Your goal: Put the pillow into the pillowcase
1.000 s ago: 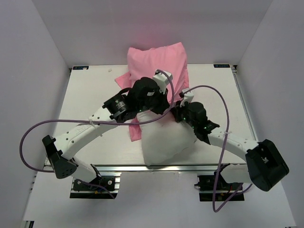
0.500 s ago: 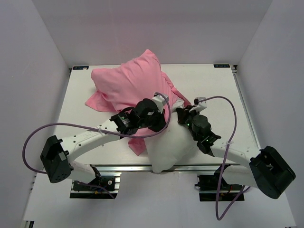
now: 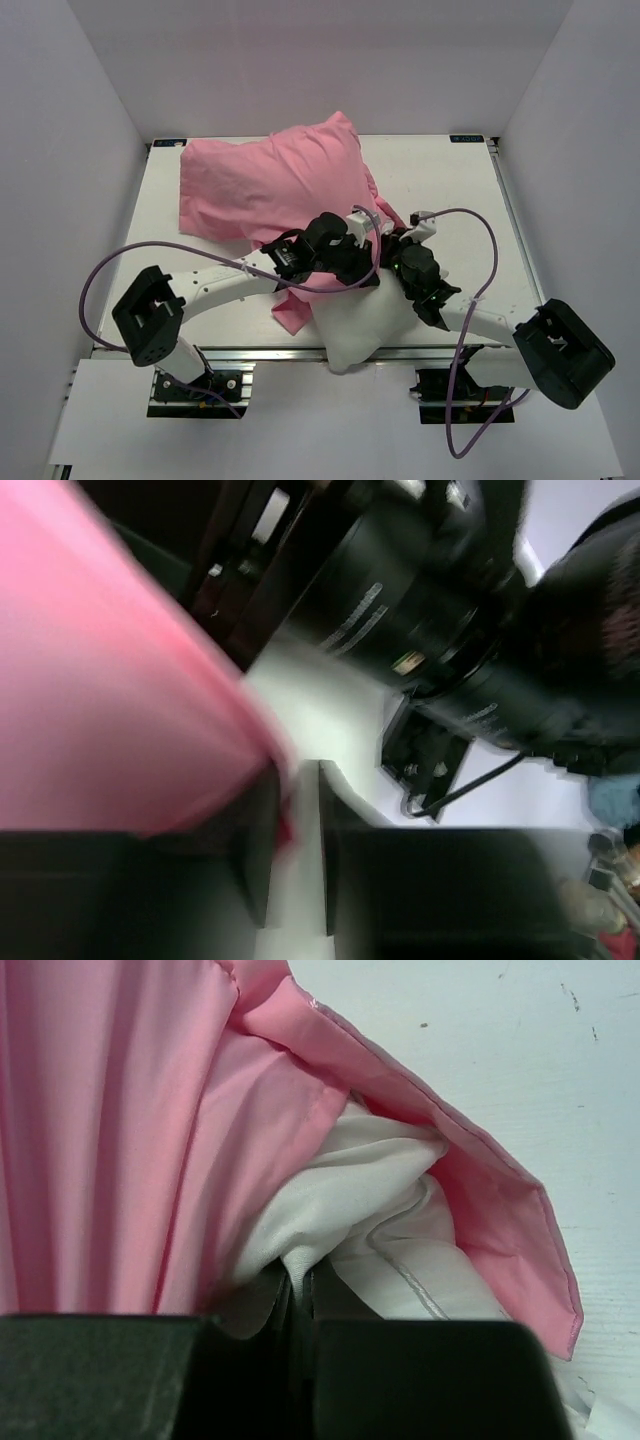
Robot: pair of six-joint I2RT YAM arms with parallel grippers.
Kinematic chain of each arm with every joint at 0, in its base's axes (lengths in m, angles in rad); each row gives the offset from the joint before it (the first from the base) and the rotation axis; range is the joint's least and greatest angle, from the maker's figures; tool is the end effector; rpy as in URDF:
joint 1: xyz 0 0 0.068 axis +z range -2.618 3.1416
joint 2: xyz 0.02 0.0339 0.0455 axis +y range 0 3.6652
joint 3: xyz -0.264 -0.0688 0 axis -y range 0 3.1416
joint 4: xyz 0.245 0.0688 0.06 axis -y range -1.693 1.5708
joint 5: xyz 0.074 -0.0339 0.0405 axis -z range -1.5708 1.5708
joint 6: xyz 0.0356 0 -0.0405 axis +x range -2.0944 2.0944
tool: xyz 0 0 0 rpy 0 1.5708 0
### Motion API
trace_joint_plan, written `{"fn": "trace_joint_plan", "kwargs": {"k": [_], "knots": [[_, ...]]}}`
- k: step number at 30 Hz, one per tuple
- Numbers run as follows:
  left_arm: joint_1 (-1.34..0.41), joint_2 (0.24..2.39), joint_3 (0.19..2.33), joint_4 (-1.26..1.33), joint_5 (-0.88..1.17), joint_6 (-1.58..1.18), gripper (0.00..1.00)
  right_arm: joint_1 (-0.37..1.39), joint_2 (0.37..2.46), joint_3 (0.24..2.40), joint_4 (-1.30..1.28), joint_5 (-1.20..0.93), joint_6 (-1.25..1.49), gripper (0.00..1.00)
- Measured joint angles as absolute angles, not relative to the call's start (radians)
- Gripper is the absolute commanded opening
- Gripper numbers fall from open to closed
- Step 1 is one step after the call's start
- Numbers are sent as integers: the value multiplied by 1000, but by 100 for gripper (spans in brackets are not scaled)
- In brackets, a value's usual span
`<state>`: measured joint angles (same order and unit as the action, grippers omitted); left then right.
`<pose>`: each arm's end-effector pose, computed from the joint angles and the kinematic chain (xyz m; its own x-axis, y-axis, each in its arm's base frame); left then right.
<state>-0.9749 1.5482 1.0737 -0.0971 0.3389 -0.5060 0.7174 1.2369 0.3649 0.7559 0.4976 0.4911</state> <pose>0.1866 -0.2962 0.2607 -0.7200 0.2472 -0.6485 0.6729 0.4776 -0.5649 0.1932 0.1460 0.2017 -0.1809 0.3921 -0.9020 -0.1532 0.8947 0.4197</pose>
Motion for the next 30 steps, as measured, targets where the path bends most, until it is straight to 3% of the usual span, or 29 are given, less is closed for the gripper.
{"fn": "trace_joint_plan", "kwargs": {"k": [1,3,4,6,7,10,17,22,26,30], "knots": [[-980,1550,1103,-136,320,-499,46,717,1236,371,747,498,490,19],[-997,1548,1168,-214,250,-499,61,718,1225,398,704,500,488,39],[-1004,1545,1198,-252,213,-498,77,718,1215,413,675,500,488,53],[-1013,1526,1239,-325,123,-497,97,719,1188,445,607,502,480,64],[-1016,1508,1248,-363,74,-501,98,719,1174,471,558,502,471,76],[-1019,1425,1253,-479,-70,-517,98,719,1146,554,409,503,440,89],[-977,1075,1203,-741,-355,-699,98,719,1126,815,-58,511,378,89],[-744,850,984,-805,-407,-800,98,721,1110,973,-383,504,359,89],[-648,860,857,-815,-360,-813,98,769,1048,1008,-567,492,322,89],[-583,952,790,-778,-282,-808,98,929,999,1061,-661,463,272,89]]}}
